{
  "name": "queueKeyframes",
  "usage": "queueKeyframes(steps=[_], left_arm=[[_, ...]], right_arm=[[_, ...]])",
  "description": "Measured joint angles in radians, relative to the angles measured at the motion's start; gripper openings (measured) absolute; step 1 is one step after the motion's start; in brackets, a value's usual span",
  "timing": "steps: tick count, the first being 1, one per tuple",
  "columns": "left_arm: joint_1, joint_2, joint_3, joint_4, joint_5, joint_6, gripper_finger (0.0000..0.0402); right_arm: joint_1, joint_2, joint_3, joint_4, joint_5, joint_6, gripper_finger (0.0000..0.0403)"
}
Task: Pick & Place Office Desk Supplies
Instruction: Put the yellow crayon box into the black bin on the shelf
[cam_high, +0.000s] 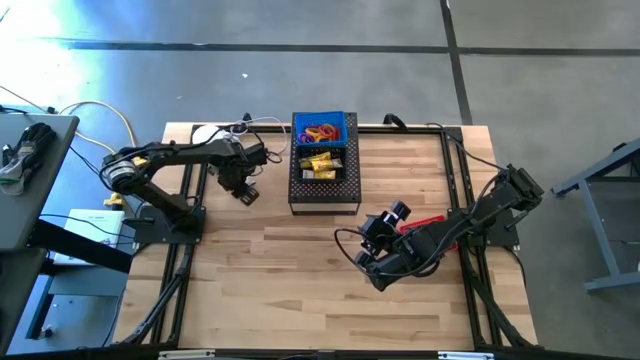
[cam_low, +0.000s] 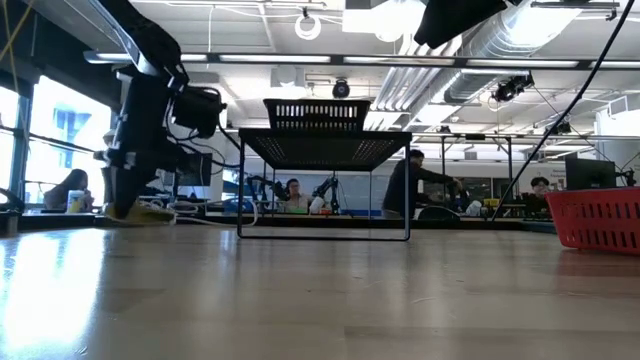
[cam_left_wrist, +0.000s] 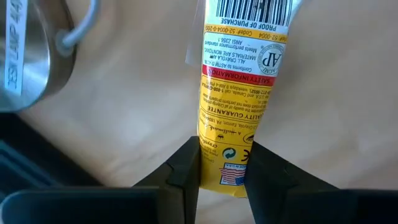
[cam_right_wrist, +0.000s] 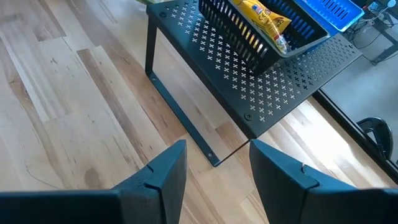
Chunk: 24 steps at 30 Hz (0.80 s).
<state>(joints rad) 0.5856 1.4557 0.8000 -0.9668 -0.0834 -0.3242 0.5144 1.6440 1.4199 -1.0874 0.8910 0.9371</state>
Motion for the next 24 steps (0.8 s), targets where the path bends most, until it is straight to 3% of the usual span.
queueKeyframes(steps=[6, 17, 20, 24], left_arm=[[-0.11, -0.14, 0.008, -0.034, 0.001, -0.005, 0.0095], [-0.396, -0.54, 0.105, -0.169, 0.002, -0.171, 0.0095], [-0.46, -0.62, 0.116, -0.101, -0.017, -0.142, 0.0095], [-0.513, -0.685, 0.116, 0.1, -0.078, 0.018, 0.0095]], right_arm=[[0.0, 0.0, 0.0, 0.0, 0.0, 0.0, 0.0164], [0.0, 0.0, 0.0, 0.004, 0.0, 0.0, 0.0164], [0.0, 0.0, 0.0, 0.011, 0.0, 0.0, 0.0164], [0.0, 0.0, 0.0, 0.023, 0.0, 0.0, 0.0164]])
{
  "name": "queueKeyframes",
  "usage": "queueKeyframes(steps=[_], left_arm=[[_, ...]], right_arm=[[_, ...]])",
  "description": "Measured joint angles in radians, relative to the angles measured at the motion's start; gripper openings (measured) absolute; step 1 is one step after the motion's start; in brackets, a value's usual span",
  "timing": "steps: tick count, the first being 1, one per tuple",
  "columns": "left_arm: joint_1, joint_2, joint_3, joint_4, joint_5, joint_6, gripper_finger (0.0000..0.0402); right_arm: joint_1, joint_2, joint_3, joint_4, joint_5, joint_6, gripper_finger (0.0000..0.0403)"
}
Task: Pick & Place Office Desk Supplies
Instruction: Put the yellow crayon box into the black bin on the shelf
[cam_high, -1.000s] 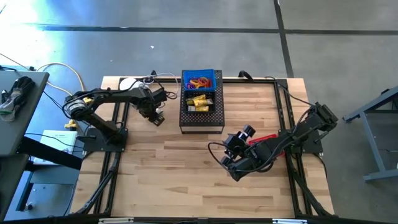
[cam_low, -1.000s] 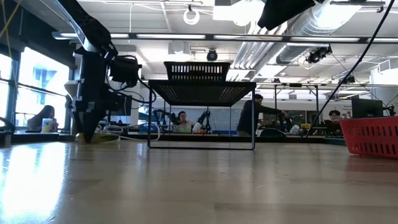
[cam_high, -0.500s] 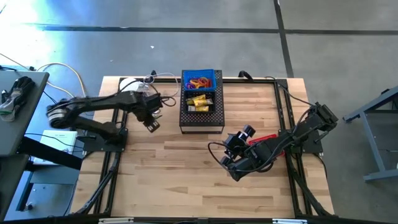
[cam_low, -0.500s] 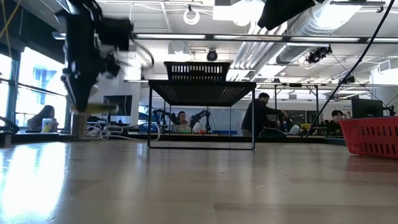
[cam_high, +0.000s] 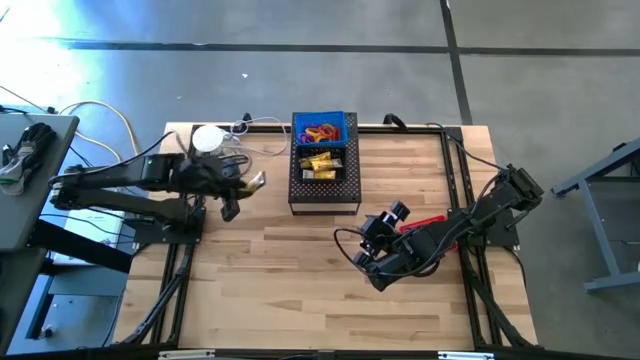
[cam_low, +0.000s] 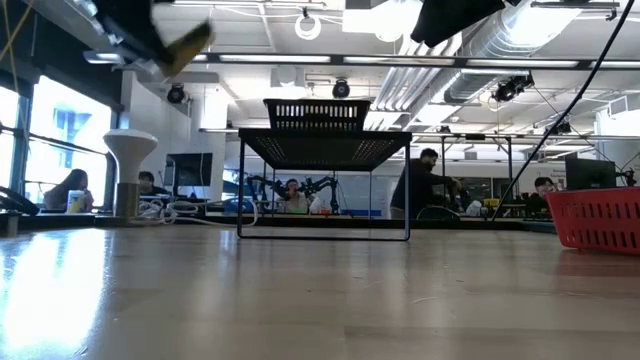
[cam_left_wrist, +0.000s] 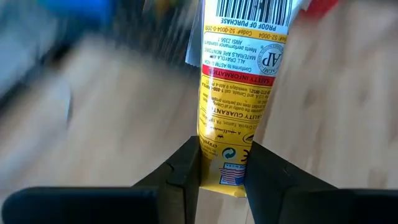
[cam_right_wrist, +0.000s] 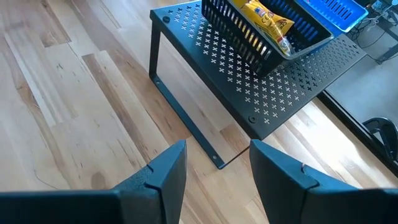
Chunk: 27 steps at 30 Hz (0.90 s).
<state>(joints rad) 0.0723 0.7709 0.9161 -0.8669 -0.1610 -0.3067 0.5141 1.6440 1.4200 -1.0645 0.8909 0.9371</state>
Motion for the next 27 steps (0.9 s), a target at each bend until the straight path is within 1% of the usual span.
queueKeyframes(steps=[4, 7, 11, 14, 17, 21, 24, 27], left_arm=[[-0.023, -0.003, 0.0, 0.291, 0.001, 0.169, 0.0095], [-0.024, 0.03, 0.001, 0.508, -0.01, 0.328, 0.0095], [-0.009, 0.118, 0.001, 0.709, -0.029, 0.402, 0.0095], [0.015, 0.211, 0.001, 0.799, -0.029, 0.451, 0.0095], [0.05, 0.313, 0.001, 0.84, -0.03, 0.494, 0.0095], [0.086, 0.436, 0.001, 0.929, -0.043, 0.512, 0.0095], [0.095, 0.503, 0.0, 0.986, -0.092, 0.495, 0.0095], [0.105, 0.545, 0.0, 1.006, -0.159, 0.529, 0.0101]], right_arm=[[0.0, 0.0, 0.0, 0.0, 0.0, 0.0, 0.0164], [0.0, 0.0, 0.0, 0.0, 0.0, 0.0, 0.0164], [0.0, 0.0, 0.0, 0.0, -0.002, 0.0, 0.0164], [0.0, 0.0, 0.0, 0.0, -0.004, 0.0, 0.0164], [0.0, 0.0, 0.0, 0.0, -0.008, 0.006, 0.0164], [0.001, 0.0, 0.0, 0.0, -0.009, 0.007, 0.0164], [0.001, 0.0, 0.0, 0.0, -0.009, 0.008, 0.0164], [0.001, 0.0, 0.0, 0.0, -0.009, 0.008, 0.0164]])
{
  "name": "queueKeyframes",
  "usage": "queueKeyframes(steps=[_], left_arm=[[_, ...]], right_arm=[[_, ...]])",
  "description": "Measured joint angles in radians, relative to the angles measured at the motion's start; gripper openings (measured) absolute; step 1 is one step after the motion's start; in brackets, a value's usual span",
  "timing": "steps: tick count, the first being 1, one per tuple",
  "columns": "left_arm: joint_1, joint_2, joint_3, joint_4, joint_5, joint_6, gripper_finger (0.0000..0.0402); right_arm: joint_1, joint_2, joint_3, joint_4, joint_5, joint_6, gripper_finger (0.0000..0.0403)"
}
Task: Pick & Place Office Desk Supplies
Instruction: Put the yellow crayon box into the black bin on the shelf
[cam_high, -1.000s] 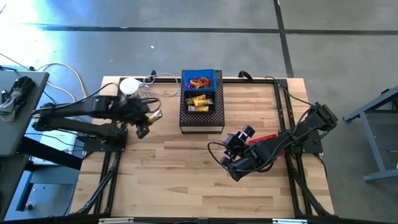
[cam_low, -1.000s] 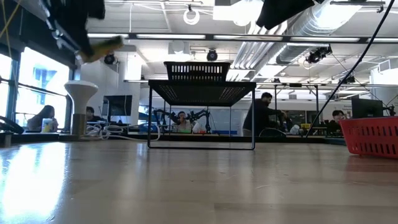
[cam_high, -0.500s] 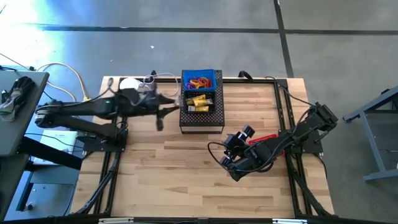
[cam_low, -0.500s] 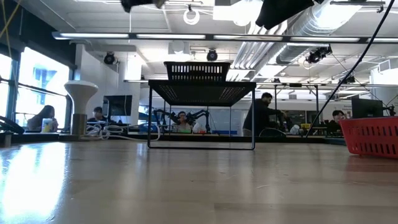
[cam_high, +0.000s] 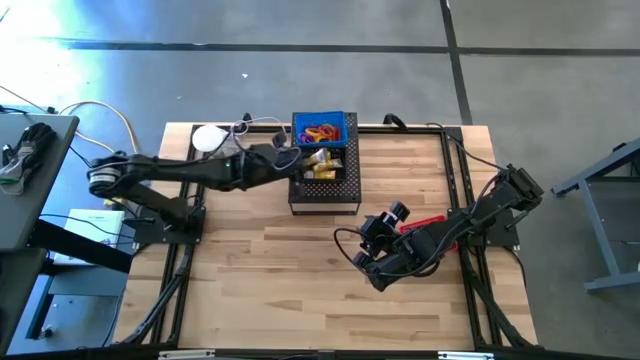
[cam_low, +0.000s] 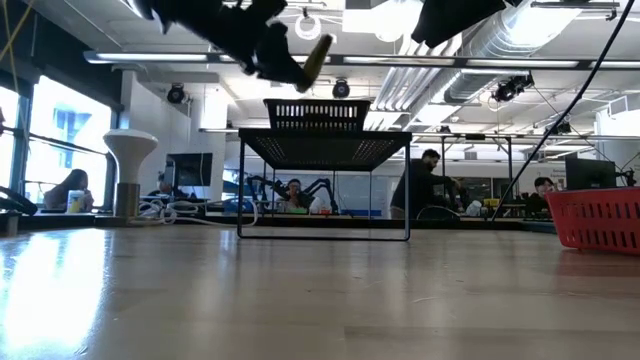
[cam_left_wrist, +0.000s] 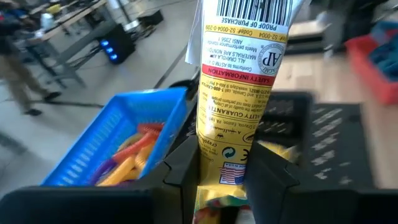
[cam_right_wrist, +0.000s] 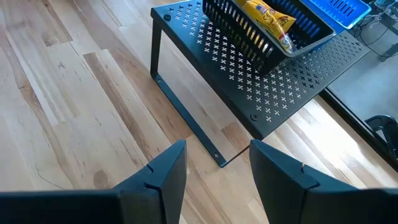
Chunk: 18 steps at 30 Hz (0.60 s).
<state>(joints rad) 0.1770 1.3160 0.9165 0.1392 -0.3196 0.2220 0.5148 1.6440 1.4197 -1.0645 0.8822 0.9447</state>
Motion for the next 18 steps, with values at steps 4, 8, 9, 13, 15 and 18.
queueKeyframes(steps=[4, 8, 9, 13, 15, 18], left_arm=[[0.014, 0.024, 0.0, -0.003, -0.017, 0.0, 0.0111], [0.011, 0.024, 0.0, -0.002, -0.019, -0.012, 0.0118], [0.011, 0.024, 0.0, -0.004, -0.019, -0.012, 0.012], [0.012, 0.024, 0.0, -0.019, -0.019, -0.056, 0.0135], [0.017, 0.024, 0.0, -0.04, -0.02, -0.069, 0.0147], [0.02, 0.024, 0.0, -0.051, -0.047, -0.07, 0.0168]], right_arm=[[0.0, 0.0, 0.0, 0.0, 0.0, 0.0, 0.0164], [0.0, 0.0, 0.0, 0.0, 0.0, 0.0, 0.0164], [0.0, 0.0, 0.0, 0.0, 0.0, 0.0, 0.0164], [0.0, 0.0, 0.0, 0.0, 0.0, 0.0, 0.0164], [0.0, 0.0, 0.0, 0.0, 0.001, 0.0, 0.0164], [0.0, 0.0, 0.0, 0.0, 0.001, 0.0, 0.0164]])
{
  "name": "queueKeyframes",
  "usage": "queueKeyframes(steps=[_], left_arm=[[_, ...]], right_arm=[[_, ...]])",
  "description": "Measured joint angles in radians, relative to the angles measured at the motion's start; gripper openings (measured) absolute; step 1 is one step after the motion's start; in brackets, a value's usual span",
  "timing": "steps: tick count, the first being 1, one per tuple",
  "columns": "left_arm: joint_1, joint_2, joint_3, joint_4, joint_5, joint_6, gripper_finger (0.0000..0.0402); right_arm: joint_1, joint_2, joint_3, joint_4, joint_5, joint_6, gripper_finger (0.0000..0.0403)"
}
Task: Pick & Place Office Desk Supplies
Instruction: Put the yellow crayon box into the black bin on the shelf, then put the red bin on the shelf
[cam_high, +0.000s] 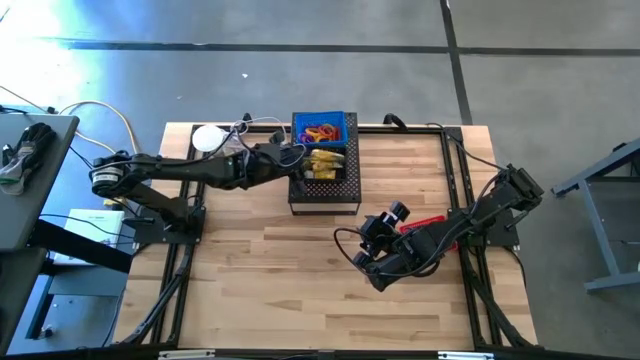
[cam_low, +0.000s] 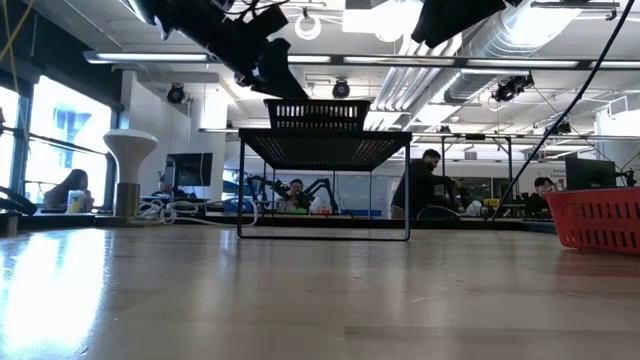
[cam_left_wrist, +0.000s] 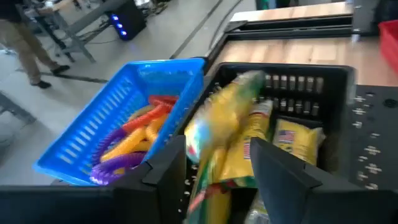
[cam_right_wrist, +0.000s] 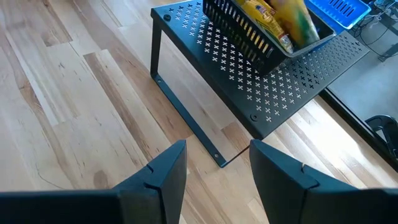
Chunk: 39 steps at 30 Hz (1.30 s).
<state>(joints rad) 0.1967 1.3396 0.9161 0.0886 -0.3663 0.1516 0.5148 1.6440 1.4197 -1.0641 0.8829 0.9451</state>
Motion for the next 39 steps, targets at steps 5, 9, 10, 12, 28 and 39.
queueKeyframes(steps=[5, 9, 10, 12, 28, 39], left_arm=[[-0.014, -0.001, 0.0, 0.039, -0.01, 0.051, 0.0194], [-0.073, -0.029, 0.0, 0.081, -0.041, 0.118, 0.0197], [-0.095, -0.039, 0.0, 0.082, -0.061, 0.136, 0.0197], [-0.145, -0.065, 0.0, 0.076, -0.11, 0.167, 0.0198], [-0.606, -0.127, -0.002, -0.101, -0.235, -0.36, 0.0198], [-0.733, -0.112, -0.002, -0.123, -0.237, -0.362, 0.0198]], right_arm=[[0.0, 0.0, 0.0, 0.0, 0.0, 0.0, 0.0164], [0.0, 0.0, 0.0, 0.0, 0.0, 0.0, 0.0164], [0.0, 0.0, 0.0, -0.001, -0.001, 0.0, 0.0164], [0.0, 0.0, 0.0, -0.001, -0.017, 0.0, 0.0164], [0.018, 0.0, -0.232, -0.212, -0.362, 0.487, 0.0164], [0.007, 0.0, -0.336, -0.195, -0.492, 0.555, 0.0164]])
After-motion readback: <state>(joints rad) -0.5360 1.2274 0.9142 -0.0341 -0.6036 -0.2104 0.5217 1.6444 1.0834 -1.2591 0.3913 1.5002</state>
